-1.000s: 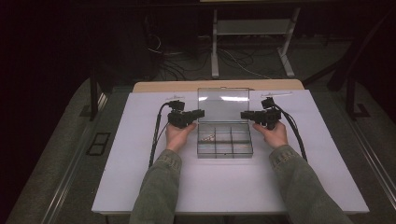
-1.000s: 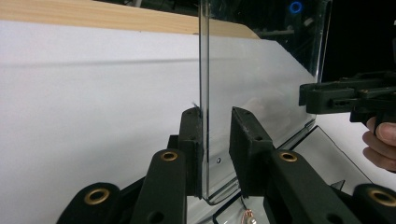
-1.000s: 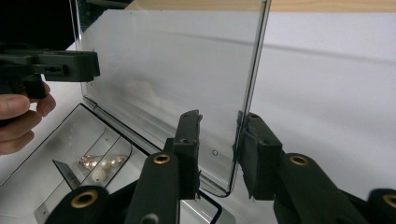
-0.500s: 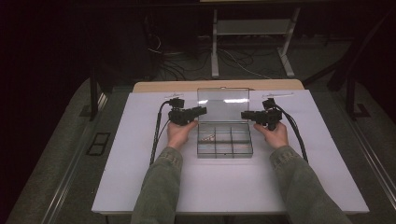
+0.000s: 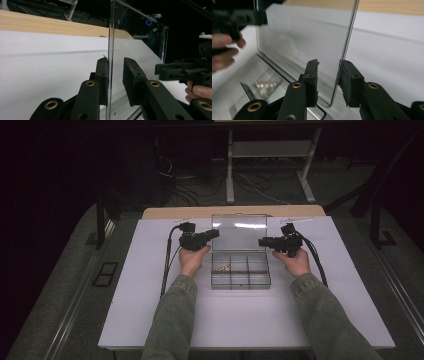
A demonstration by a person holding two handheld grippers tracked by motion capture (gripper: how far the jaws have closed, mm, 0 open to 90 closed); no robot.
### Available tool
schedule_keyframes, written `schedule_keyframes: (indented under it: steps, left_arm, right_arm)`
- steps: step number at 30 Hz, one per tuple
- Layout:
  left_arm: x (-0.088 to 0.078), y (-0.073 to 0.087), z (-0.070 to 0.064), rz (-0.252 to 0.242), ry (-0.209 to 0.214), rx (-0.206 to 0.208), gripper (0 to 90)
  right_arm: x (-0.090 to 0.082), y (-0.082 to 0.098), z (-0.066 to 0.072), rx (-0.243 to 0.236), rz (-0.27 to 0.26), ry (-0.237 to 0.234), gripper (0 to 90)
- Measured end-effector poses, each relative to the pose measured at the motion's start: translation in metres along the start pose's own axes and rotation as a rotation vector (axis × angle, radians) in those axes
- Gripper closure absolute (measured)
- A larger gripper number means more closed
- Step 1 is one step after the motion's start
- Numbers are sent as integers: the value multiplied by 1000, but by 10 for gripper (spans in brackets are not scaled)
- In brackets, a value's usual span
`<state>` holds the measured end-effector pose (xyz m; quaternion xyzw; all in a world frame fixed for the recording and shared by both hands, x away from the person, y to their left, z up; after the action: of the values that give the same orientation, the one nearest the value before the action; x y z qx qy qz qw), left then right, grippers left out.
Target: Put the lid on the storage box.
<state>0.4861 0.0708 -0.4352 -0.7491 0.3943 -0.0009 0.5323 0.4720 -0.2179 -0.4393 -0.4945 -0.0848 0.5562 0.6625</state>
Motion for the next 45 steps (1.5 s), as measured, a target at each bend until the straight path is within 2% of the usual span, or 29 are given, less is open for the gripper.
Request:
schedule_keyframes:
  steps: [5, 8, 11, 14, 20, 27, 36, 41, 45]
  left_arm:
    - [0, 0, 0, -6, 2, 9, 732]
    - [-1, 0, -2, -8, 6, 7, 731]
    - [-2, 0, -2, -6, 4, 14, 731]
    - [-4, 0, -4, 1, -5, 21, 729]
    - [-13, 1, -8, -7, 12, 40, 708]
    - [-22, 4, -13, -18, 28, 43, 667]
    - [-28, 5, -17, -4, 39, 66, 623]
    - [-34, -5, -21, -42, 53, 73, 575]
    - [-43, -13, -31, -77, 67, 91, 557]
  right_arm:
    - [-4, -11, -3, 41, -51, -21, 680]
    - [-5, -17, -3, 47, -77, -35, 691]
    - [-5, -17, -4, 40, -69, -22, 742]
    - [-7, -16, -4, 54, -78, -45, 750]
    - [-12, -16, 4, 7, -67, -40, 744]
    - [-18, -8, 12, -13, -110, -53, 725]
    - [-21, -7, 20, -55, -88, -40, 718]
    - [-22, -6, 24, -81, -66, -21, 719]
    - [-23, -5, 26, -92, -58, -11, 715]
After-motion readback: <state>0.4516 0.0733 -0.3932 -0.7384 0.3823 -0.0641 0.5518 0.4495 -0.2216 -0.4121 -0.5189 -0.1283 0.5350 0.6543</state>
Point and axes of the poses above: each handheld gripper's, and its own axes: x roughly forward along the jaws, y roughly out of its underside, z roughly to its left, the point moved 4 cm from there along x, roughly forward along the jaws, and after that the axes turned 13 degrees about -y, right-handed, at the moved point
